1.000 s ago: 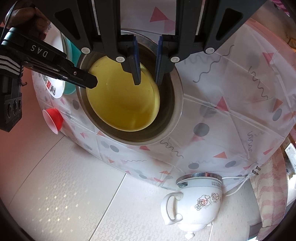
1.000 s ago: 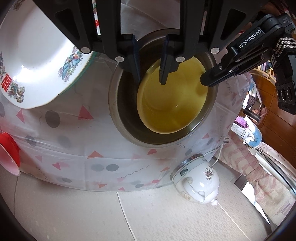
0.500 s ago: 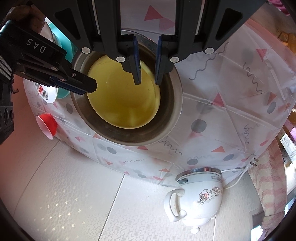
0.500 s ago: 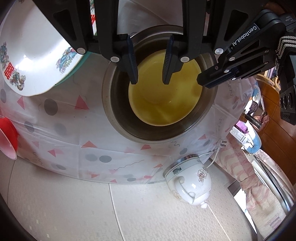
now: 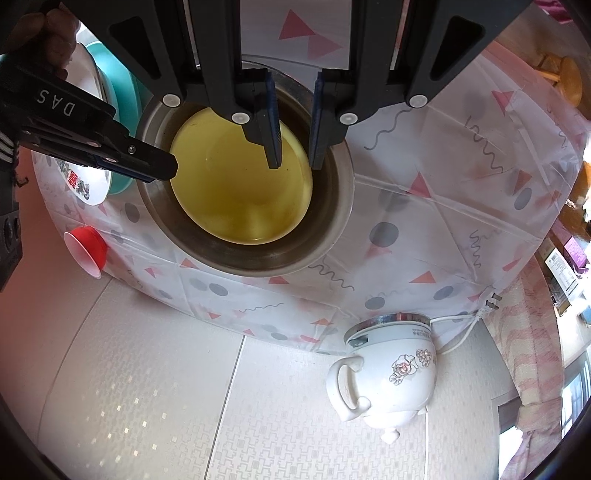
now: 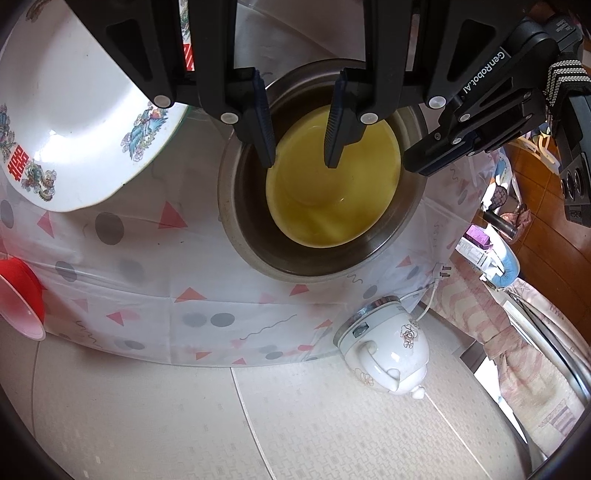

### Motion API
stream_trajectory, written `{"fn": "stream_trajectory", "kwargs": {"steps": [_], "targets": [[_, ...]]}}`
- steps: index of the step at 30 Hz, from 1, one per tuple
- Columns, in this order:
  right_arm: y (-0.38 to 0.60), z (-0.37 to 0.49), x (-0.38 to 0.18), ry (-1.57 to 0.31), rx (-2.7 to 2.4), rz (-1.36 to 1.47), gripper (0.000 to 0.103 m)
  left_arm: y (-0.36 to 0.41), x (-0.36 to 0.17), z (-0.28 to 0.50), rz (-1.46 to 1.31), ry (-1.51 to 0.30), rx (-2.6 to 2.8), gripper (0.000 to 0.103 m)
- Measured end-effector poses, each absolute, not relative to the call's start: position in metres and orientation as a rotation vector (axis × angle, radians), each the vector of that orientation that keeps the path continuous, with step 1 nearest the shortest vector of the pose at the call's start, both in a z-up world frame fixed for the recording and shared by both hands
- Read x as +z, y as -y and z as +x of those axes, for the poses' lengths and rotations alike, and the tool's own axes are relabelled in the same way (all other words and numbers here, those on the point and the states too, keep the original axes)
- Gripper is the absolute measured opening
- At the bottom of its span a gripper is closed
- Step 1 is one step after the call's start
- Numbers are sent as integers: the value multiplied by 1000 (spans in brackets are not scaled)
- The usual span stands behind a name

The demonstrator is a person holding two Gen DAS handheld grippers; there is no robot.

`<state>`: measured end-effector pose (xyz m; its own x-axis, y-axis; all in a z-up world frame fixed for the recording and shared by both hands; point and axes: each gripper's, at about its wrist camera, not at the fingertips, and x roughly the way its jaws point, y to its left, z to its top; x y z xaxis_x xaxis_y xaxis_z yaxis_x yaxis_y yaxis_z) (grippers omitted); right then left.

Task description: Organize plates and bowls

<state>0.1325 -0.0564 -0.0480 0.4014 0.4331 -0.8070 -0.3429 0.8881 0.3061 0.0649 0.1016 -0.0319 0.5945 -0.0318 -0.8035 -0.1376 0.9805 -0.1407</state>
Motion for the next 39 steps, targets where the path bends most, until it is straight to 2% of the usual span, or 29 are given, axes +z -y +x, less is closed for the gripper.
{"fn": "stream_trajectory", "kwargs": {"steps": [21,39], "targets": [[80,128,-40,-1031,475,200,30,-81,-10,57,-138,-875,24,15],[176,130,-25,-960,300,387,31,-11,3,68,6,-843,-120,16]]}}
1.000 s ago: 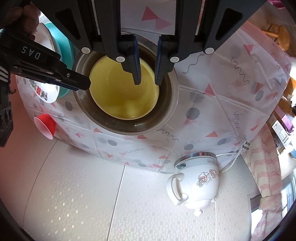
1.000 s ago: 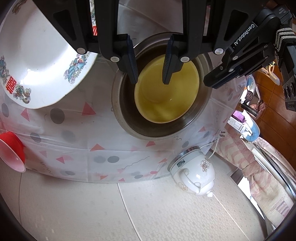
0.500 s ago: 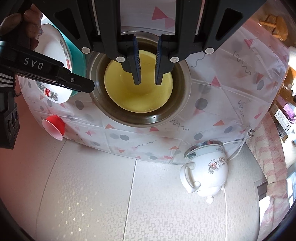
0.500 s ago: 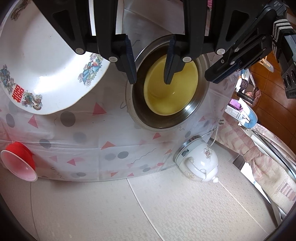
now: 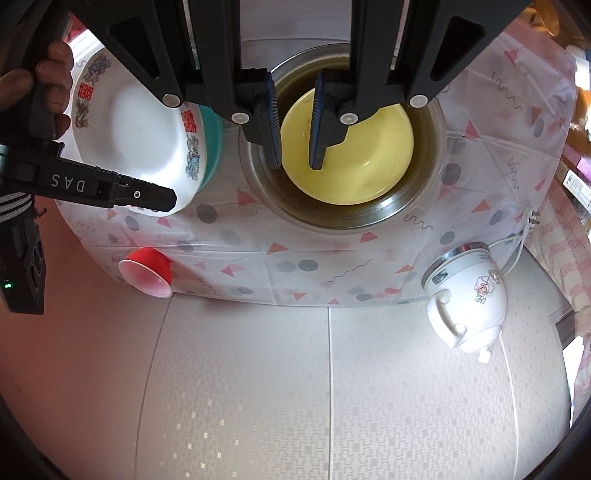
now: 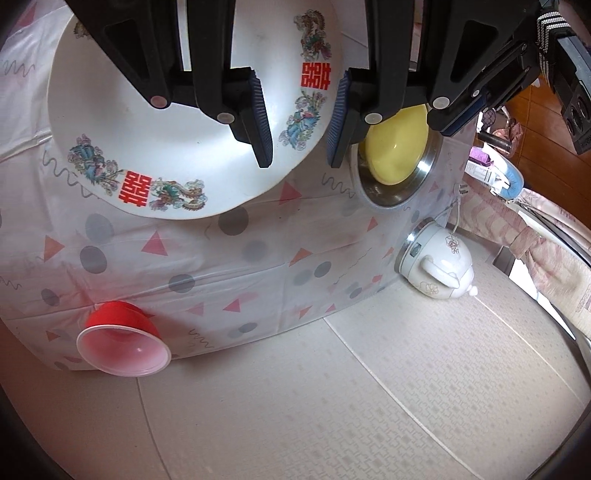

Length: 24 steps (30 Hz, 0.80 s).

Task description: Organize plates and bowls

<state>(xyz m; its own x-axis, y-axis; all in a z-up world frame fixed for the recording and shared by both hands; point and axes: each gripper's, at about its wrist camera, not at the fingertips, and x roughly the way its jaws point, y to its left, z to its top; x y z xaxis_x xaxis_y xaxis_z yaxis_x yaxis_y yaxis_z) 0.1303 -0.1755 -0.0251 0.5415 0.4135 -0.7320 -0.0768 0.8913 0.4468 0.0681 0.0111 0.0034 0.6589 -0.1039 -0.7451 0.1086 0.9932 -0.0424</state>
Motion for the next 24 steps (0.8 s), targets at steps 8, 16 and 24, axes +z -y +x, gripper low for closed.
{"fn": "stream_trajectory", "kwargs": {"steps": [8,16,24], "targets": [[216,126,-27,-936,224,451,31,23,3,70,74,-834,-178,16],[252,123,-29,-921,160,489,31,47,5,77,131,-829,-216,16],[291,128,-31,-906,86,526,31,63,1,95,171,-845,-228,18]]}}
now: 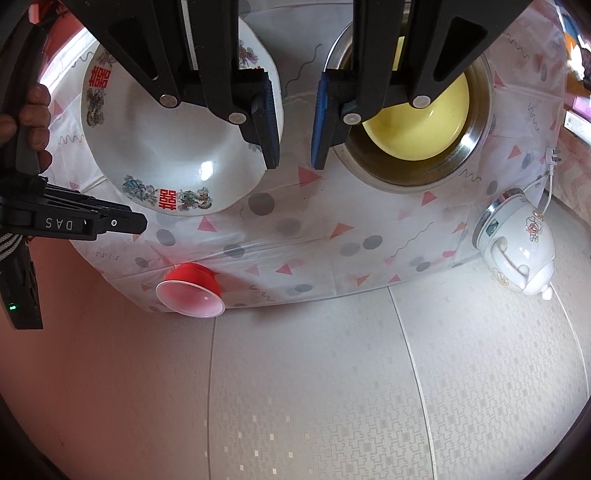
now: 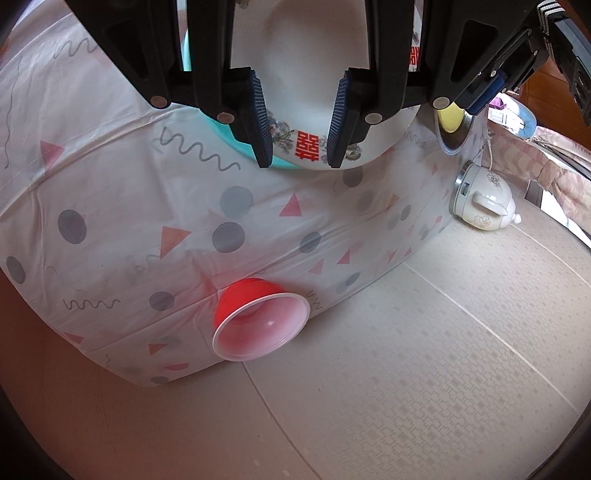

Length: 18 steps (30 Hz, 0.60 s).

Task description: Organize plates and bowls

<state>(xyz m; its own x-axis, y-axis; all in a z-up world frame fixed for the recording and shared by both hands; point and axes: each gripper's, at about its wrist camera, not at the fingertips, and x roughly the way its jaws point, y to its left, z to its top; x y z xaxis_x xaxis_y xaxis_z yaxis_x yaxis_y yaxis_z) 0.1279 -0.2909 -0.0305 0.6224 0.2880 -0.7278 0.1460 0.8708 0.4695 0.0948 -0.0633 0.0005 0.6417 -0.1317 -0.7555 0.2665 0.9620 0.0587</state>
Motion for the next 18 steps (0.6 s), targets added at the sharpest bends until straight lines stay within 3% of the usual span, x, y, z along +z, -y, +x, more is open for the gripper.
{"fn": "stream_trajectory", "kwargs": {"steps": [18], "targets": [[357,186,-24,-865,-49,605,31,106,-7,167,57,-959,-300,19]]}}
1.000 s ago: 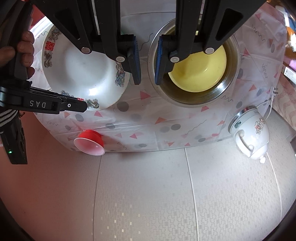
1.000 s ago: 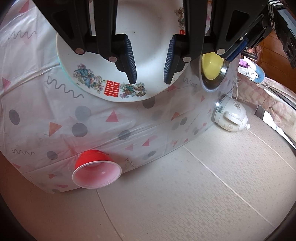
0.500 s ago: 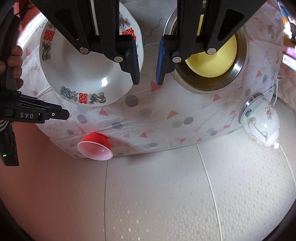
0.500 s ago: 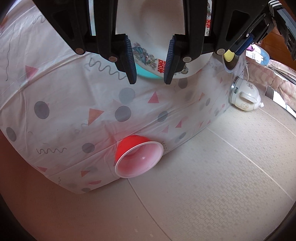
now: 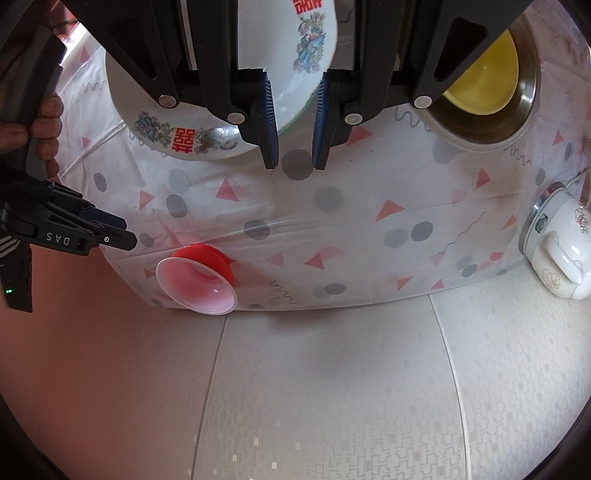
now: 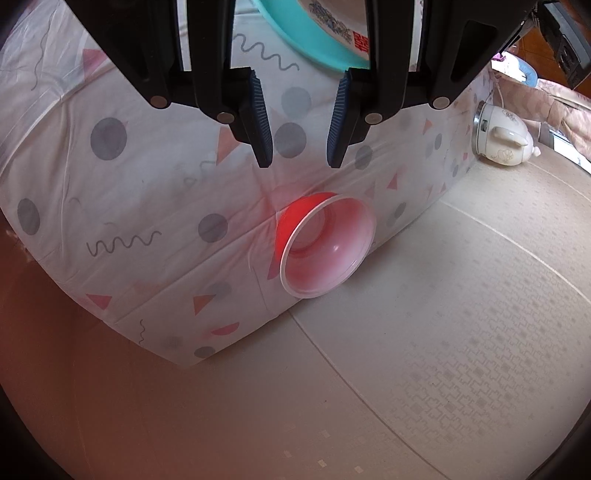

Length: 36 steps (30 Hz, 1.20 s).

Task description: Organize plates and bowls

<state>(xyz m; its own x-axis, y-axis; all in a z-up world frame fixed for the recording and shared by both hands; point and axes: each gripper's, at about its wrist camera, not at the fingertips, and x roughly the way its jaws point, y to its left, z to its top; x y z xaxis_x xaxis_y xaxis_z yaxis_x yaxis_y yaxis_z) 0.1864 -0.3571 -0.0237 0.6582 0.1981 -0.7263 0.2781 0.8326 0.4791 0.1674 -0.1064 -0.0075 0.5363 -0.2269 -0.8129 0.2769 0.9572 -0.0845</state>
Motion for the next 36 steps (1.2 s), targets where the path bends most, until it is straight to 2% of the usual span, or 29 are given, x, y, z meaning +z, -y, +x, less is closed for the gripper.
{"fn": "stream_trajectory", "kwargs": {"steps": [3,5,14,19,25,29,36], "targets": [[364,201,-23,-860,-62,613,31,114,-9,184,20,-972,-327,20],[368,210,-22,-860,-74,614,31,118,-9,195,-18,-979,-342,26],[383,249,-30,-886,-112,581,31,147,-16,244,-125,-1006,-421,35],[384,264,-37,-912,-112,552,30,161,-25,269,-184,-1030,-419,37],[383,273,-42,-934,-108,530,23,177,-36,290,-198,-1044,-425,42],[376,278,-46,-953,-75,507,15,180,-46,301,-227,-1070,-432,39],[355,279,-48,-984,5,457,12,177,-48,293,-237,-1058,-479,33]]}}
